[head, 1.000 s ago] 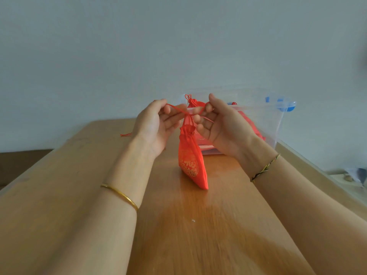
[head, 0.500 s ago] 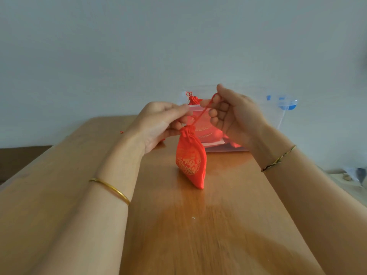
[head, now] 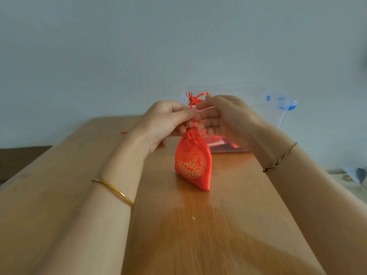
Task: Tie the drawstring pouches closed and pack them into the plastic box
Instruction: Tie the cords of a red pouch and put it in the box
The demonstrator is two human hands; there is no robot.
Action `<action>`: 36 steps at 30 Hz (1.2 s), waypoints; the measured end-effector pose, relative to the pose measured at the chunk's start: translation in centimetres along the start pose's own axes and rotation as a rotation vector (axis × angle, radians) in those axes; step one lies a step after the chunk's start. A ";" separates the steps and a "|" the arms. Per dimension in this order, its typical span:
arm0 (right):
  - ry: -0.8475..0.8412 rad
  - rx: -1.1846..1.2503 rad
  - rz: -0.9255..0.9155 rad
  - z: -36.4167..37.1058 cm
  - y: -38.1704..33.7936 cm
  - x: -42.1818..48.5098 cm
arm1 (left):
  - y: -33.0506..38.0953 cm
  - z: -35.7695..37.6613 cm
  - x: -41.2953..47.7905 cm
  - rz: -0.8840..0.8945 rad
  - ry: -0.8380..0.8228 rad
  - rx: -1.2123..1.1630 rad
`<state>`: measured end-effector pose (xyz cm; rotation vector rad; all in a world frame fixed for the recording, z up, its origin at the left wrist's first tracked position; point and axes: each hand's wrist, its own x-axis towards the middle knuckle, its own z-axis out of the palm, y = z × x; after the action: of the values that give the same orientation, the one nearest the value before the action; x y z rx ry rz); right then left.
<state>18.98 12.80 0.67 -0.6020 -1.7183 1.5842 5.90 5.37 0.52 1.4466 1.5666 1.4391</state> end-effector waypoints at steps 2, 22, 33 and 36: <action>0.000 -0.071 -0.029 0.2 0.1 0.0 | 0.0 -0.1 0.1 -0.011 0.023 -0.019; 0.133 -0.886 -0.470 1.7 0.7 -0.1 | 0.1 0.1 0.3 -0.018 0.301 -0.067; 0.113 0.066 0.134 0.4 1.2 0.5 | 0.9 0.2 -0.1 0.197 0.251 0.409; 0.090 0.151 0.185 0.3 1.0 0.5 | 0.7 0.6 0.1 0.238 0.303 0.551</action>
<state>18.30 13.11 -0.18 -0.7622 -1.4968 1.7686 6.61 5.55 1.04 1.8392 2.1643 1.4800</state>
